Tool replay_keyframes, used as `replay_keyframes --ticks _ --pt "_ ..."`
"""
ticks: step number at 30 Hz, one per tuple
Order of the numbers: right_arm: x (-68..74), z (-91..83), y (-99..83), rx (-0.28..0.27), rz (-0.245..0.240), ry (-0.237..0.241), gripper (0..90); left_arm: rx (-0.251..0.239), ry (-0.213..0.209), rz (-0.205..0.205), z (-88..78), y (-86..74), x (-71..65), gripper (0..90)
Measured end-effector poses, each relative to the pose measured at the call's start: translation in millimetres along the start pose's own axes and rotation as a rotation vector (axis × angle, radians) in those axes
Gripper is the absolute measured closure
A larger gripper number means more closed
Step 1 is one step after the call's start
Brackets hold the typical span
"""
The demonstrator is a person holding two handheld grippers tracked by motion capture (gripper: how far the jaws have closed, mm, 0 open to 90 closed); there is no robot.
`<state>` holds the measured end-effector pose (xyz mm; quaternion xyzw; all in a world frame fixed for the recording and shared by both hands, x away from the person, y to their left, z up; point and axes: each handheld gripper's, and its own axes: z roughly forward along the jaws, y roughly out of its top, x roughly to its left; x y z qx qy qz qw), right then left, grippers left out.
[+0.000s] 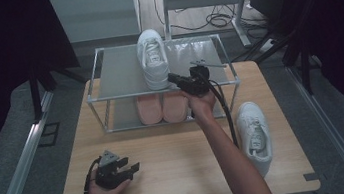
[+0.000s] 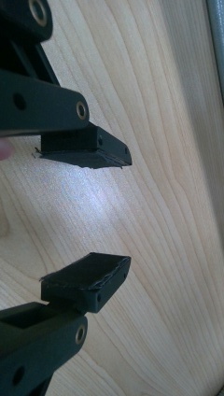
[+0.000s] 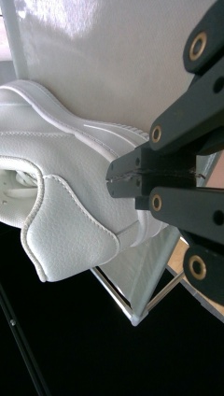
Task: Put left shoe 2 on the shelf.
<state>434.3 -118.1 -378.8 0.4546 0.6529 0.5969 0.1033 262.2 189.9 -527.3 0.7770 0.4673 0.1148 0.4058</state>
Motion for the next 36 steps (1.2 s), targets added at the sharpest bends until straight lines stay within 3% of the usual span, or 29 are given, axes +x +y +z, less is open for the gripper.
replay_keyframes --ticks 17,36 --pt "16.0 16.1 -4.4 0.014 -0.011 0.045 90.0 0.005 0.0 0.0 0.3 -0.4 1.1 45.9" --pt "14.6 9.3 -4.8 -0.003 -0.016 0.031 90.0 0.012 -0.003 0.004 2.1 -0.7 -0.6 45.6"
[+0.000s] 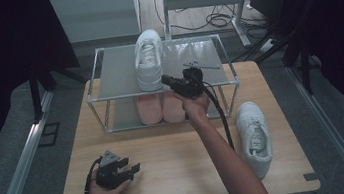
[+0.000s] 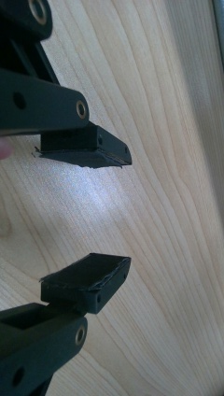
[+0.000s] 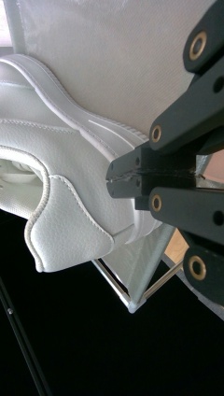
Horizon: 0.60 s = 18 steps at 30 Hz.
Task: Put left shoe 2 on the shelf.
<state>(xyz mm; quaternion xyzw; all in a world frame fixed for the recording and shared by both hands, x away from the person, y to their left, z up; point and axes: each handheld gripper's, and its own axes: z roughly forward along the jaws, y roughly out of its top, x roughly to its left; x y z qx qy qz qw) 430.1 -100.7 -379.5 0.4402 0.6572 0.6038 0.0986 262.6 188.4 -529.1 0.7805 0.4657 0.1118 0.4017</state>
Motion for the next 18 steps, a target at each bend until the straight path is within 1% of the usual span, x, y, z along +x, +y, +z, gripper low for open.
replay_keyframes --ticks 8,11,18 --pt "-2.7 -15.9 -1.0 -0.015 -0.014 -0.005 90.0 -0.003 0.003 -0.004 -0.4 0.1 -0.7 45.6" --pt "-4.6 -23.4 -2.8 -0.021 -0.005 0.004 90.0 -0.002 0.004 -0.005 0.0 0.0 -1.0 45.6" --pt "-7.5 -41.7 -7.0 -0.038 -0.014 0.006 90.0 -0.004 0.005 -0.001 -0.3 0.1 -1.7 45.6"
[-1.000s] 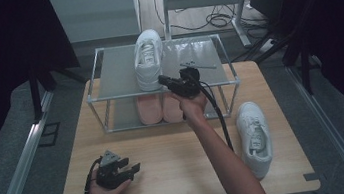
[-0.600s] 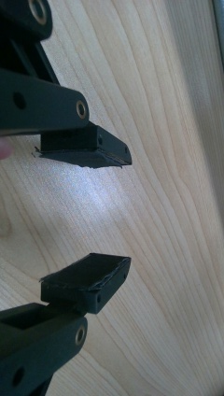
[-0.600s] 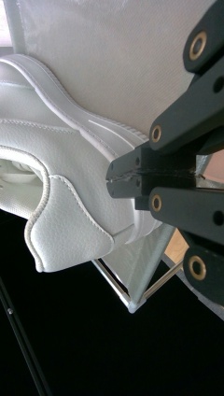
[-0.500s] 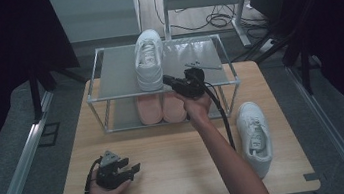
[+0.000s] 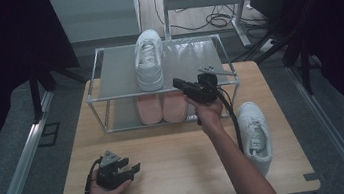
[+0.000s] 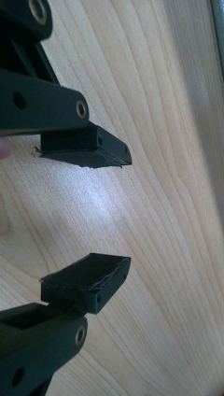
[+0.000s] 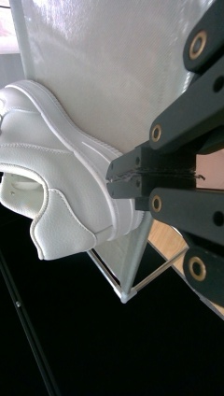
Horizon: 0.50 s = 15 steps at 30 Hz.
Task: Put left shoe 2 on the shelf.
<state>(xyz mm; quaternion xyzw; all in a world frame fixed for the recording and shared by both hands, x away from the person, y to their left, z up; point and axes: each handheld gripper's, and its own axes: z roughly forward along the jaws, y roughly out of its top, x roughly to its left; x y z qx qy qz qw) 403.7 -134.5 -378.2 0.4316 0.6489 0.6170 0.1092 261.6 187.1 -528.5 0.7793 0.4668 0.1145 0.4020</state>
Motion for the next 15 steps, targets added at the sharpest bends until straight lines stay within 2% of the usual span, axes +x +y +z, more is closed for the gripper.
replay_keyframes --ticks 15 --pt "-7.9 -34.6 -18.9 -0.016 -0.014 -0.009 89.7 0.002 0.004 -0.002 0.4 -0.3 -0.6 45.3"
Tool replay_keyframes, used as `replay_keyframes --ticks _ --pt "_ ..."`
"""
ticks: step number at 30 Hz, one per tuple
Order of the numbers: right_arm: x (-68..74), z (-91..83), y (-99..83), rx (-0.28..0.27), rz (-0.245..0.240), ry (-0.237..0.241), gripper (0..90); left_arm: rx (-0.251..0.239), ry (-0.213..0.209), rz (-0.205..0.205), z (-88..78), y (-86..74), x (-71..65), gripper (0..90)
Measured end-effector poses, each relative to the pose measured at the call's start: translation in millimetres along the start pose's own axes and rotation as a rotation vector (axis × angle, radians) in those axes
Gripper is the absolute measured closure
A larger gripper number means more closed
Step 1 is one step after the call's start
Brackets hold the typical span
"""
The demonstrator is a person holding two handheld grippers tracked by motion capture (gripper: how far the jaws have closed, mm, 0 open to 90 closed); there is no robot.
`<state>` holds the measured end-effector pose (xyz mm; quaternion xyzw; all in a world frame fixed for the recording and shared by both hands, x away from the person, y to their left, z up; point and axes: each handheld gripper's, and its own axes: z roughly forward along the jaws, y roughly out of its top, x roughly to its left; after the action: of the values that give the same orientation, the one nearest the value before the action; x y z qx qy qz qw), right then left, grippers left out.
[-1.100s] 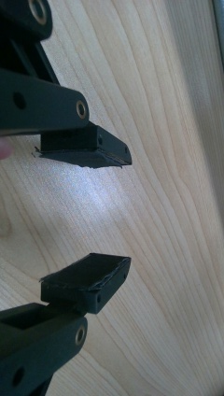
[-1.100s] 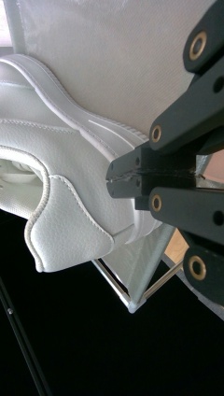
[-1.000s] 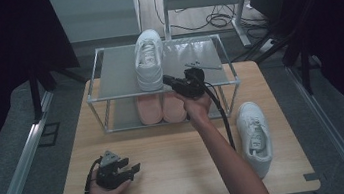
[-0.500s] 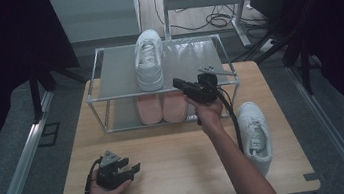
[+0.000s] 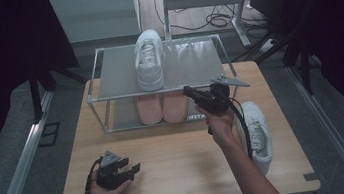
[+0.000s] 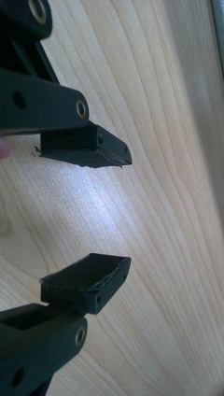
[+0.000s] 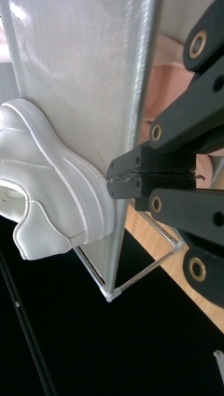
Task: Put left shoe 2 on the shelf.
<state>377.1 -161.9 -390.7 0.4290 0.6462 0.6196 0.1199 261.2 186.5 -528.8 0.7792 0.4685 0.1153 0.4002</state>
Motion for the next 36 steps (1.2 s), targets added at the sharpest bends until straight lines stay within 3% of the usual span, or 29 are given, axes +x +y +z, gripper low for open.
replay_keyframes --ticks 12,21,36 --pt "-4.3 -33.0 -20.3 -0.007 -0.033 -0.01 89.2 0.001 0.002 -0.003 0.9 -0.3 -0.8 45.3" --pt "-13.2 -58.3 -41.9 -0.008 0.001 -0.012 89.2 0.008 0.002 0.002 2.5 -0.6 -2.3 45.3" --pt "-12.2 -88.0 -67.1 0.028 -0.038 -0.053 89.0 0.01 0.004 -0.001 3.7 -1.0 -3.0 45.2"
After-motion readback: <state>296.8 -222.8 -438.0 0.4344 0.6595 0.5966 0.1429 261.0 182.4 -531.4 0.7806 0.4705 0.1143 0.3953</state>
